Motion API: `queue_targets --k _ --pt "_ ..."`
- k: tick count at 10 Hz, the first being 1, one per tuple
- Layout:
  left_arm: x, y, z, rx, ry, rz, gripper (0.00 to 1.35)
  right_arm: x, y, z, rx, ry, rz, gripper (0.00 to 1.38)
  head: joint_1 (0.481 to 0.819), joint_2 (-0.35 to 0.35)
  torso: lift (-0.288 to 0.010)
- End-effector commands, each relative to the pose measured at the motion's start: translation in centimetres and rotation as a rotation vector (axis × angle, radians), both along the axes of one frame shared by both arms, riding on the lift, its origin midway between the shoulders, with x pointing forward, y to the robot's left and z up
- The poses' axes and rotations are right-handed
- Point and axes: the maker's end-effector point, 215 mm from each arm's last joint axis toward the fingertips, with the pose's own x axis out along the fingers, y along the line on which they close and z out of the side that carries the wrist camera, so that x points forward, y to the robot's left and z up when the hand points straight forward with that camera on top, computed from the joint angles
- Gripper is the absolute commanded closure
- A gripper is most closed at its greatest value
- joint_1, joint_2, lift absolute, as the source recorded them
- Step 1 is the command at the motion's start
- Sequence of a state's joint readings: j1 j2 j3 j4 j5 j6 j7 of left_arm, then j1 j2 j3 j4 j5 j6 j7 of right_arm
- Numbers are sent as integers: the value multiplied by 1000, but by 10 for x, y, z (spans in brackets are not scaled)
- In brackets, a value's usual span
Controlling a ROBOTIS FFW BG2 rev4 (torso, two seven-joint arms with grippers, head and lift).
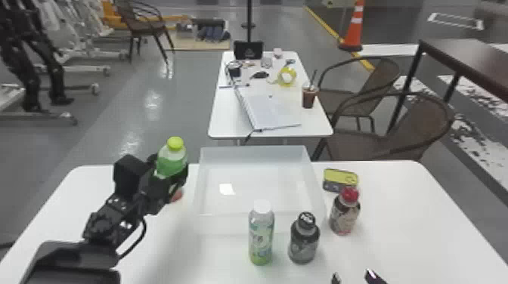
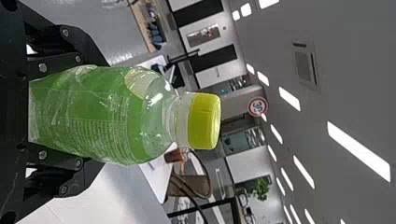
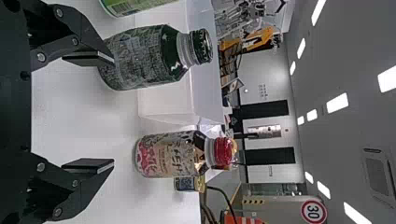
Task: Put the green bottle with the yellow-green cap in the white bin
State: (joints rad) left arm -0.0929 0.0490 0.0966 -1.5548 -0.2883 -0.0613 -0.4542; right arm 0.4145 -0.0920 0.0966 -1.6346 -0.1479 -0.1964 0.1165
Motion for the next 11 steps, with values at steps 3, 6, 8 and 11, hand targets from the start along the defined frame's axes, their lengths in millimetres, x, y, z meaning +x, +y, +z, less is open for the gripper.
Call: queue_targets --k 3,6,8,11 --pt "14 -86 18 181 -24 -178 832 2 1 0 6 -1 -3 487 549 0 -100" --pt "23 -136 -18 427 1 -284 832 3 1 1 7 -5 -5 487 549 0 -100" --pt "28 -159 -44 572 27 -337 832 3 2 1 8 -5 -5 487 549 0 -100" --pt "30 -165 -47 641 -2 -358 190 4 1 0 9 -5 -6 487 549 0 -100"
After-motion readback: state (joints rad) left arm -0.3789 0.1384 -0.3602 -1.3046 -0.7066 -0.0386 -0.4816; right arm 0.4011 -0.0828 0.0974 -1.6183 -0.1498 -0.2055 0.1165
